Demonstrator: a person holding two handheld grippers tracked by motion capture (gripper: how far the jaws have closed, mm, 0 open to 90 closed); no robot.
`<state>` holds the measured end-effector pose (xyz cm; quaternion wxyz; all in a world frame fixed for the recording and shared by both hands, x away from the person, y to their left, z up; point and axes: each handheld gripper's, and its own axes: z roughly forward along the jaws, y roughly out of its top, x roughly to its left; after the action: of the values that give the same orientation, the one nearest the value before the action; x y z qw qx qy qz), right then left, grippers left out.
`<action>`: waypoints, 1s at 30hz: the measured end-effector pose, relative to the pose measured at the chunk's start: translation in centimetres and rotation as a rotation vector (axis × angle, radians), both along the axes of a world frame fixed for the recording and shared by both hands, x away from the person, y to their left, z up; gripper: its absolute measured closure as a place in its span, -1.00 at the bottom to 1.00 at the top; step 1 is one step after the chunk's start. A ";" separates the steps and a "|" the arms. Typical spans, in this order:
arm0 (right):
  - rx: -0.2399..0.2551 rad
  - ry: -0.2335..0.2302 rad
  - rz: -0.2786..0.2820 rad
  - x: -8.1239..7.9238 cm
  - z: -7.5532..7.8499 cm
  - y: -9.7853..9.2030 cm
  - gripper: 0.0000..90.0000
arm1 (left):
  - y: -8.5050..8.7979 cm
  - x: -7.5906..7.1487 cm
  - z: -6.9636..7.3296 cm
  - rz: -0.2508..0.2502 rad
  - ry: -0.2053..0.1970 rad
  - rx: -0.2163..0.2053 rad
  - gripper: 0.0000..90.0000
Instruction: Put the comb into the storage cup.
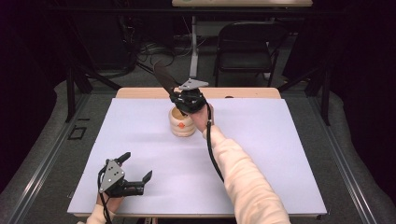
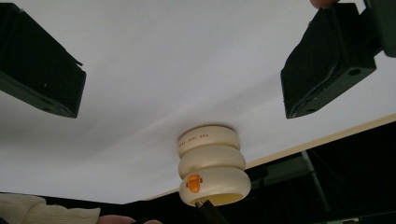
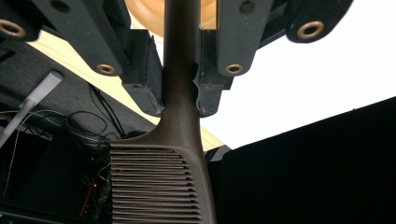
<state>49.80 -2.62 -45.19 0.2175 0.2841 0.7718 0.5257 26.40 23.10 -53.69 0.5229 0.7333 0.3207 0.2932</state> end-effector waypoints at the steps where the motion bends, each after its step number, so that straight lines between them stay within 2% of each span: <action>1: -0.004 0.001 0.002 0.0 0.0 0.0 0.61 | 0.0 0.0 0.0 0.000 -0.001 0.001 -1.00; 30: -0.024 0.041 0.010 0.1 -1.9 -0.2 0.61 | 0.0 0.0 0.0 0.002 0.000 0.003 -1.00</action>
<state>49.91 -2.83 -47.13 0.2026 0.2883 0.7836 0.5116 26.41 23.13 -53.70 0.5216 0.7337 0.3212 0.2940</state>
